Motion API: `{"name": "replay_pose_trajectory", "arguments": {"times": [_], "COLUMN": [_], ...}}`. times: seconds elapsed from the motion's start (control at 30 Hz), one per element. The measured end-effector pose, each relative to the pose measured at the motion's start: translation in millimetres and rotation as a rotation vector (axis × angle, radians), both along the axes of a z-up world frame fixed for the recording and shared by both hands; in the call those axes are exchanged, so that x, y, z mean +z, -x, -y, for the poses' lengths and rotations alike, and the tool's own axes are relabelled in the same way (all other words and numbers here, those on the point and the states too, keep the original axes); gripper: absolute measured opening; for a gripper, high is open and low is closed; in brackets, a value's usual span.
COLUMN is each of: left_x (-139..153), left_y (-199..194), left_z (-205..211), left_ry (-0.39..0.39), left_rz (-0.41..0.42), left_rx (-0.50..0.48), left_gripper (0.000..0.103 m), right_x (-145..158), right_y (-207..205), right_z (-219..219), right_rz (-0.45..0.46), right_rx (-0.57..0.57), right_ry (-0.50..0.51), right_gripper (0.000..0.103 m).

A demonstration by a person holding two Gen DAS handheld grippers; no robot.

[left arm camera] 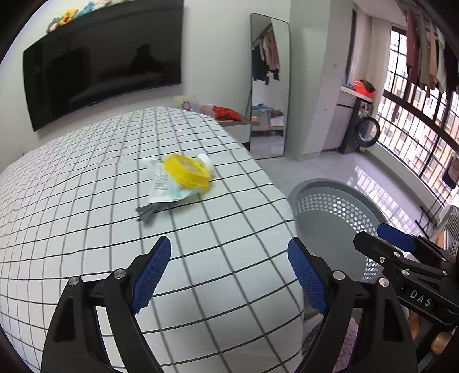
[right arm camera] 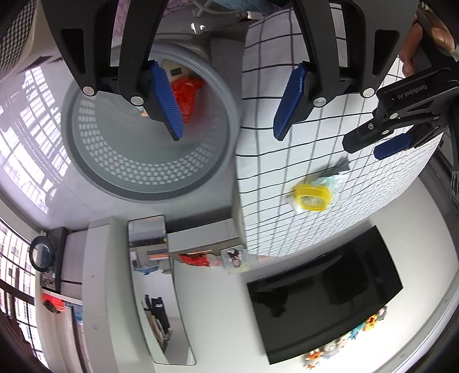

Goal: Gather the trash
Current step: 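Move both open grippers back over the bed toward the remaining items, then grasp the yellow plastic container with the right gripper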

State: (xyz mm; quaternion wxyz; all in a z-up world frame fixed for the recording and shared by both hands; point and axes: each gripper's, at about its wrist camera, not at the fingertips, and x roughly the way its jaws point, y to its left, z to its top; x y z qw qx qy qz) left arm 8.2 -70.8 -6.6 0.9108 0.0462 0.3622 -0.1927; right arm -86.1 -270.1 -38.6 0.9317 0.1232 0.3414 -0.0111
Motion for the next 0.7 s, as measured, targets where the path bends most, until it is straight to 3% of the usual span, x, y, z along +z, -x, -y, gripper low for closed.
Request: {"name": "replay_pose_trajectory", "arguments": {"times": [0.27, 0.7], "left_x": [-0.3, -17.0], "left_y": [-2.6, -39.5], "left_z": [-43.7, -90.1], "left_ry": [-0.019, -0.031], "left_rz": [0.022, -0.032], "left_rx": [0.114, 0.250], "left_gripper": [0.082, 0.082], "right_x": [-0.3, -2.9], "right_y": [-32.7, -118.0], "right_z": [-26.1, -72.8], "right_rz": [-0.010, -0.037], "right_rx": [0.092, 0.232], "right_ry": [0.006, 0.039], "right_gripper": [0.063, 0.063]}}
